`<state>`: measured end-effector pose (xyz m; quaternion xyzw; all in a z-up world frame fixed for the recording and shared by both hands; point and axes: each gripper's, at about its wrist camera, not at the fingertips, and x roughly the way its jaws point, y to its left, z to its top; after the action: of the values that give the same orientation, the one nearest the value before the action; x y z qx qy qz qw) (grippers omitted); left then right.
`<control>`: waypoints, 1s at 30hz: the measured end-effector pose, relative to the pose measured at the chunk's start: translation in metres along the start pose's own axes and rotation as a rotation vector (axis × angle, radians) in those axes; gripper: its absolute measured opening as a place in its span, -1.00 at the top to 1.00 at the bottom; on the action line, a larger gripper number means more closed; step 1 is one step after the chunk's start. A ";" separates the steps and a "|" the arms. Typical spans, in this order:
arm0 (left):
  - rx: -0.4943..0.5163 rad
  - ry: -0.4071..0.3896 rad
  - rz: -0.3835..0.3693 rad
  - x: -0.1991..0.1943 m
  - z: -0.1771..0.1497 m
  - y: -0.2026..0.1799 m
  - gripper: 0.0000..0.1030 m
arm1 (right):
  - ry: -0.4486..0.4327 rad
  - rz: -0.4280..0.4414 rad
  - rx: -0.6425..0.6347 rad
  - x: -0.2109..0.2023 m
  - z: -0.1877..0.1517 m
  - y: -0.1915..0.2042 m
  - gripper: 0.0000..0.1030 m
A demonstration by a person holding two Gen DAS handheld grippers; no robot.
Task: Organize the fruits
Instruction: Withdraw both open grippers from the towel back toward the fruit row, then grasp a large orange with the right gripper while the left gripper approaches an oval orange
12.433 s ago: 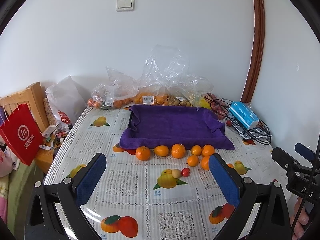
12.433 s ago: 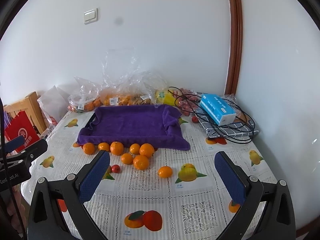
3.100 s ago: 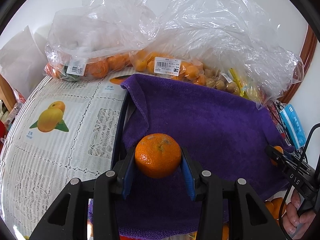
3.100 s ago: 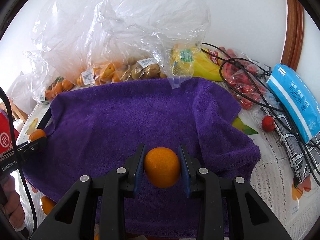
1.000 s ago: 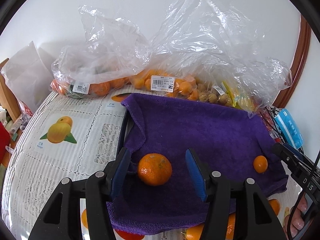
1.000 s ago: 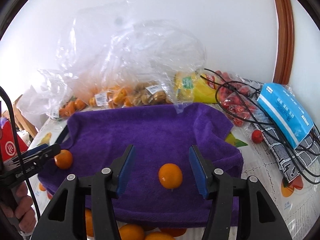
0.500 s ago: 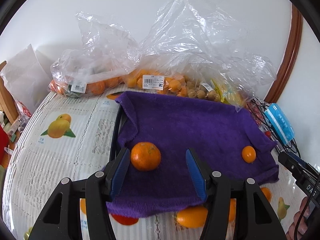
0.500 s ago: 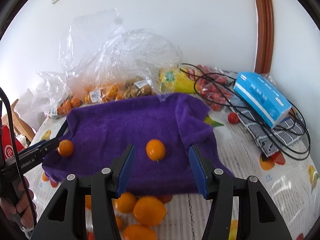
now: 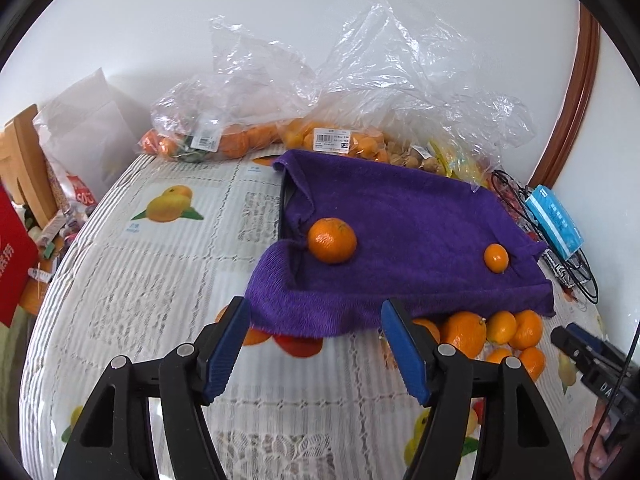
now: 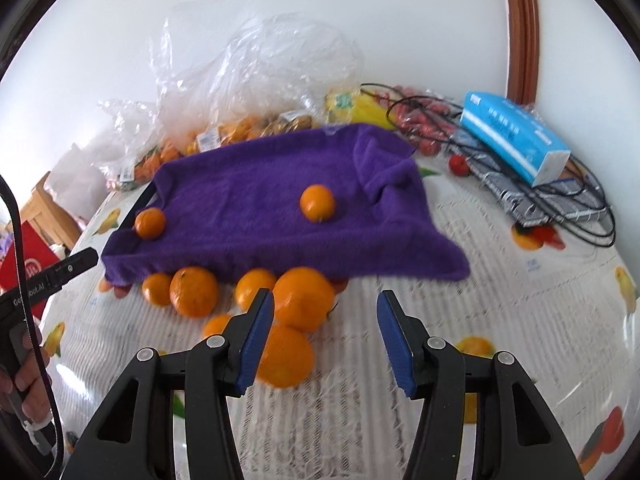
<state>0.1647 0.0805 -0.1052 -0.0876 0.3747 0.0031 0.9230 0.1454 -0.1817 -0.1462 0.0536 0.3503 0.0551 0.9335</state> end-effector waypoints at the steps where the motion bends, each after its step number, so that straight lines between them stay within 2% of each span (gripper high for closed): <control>1: -0.007 0.002 -0.001 -0.002 -0.002 0.001 -0.29 | 0.005 0.015 0.000 0.001 -0.004 0.002 -0.04; 3: -0.020 0.011 -0.002 -0.005 -0.008 0.004 -0.29 | 0.017 0.043 -0.018 0.003 -0.011 0.009 -0.04; 10: 0.000 0.031 0.016 -0.012 -0.023 0.010 -0.30 | 0.070 0.016 -0.064 0.023 -0.027 0.023 -0.04; 12: 0.000 0.039 0.011 -0.011 -0.025 0.010 -0.30 | 0.084 0.018 -0.070 0.030 -0.029 0.023 0.16; 17: 0.005 0.055 -0.021 -0.003 -0.029 0.001 -0.30 | 0.061 0.019 -0.097 0.026 -0.032 0.022 0.18; 24: 0.040 0.082 -0.099 0.018 -0.030 -0.032 -0.30 | 0.004 -0.010 -0.129 0.006 -0.034 0.012 0.18; 30: 0.037 0.114 -0.120 0.038 -0.029 -0.049 -0.30 | 0.018 -0.023 -0.109 0.011 -0.037 -0.004 0.18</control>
<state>0.1756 0.0250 -0.1434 -0.0929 0.4207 -0.0642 0.9001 0.1295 -0.1817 -0.1816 -0.0019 0.3557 0.0637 0.9324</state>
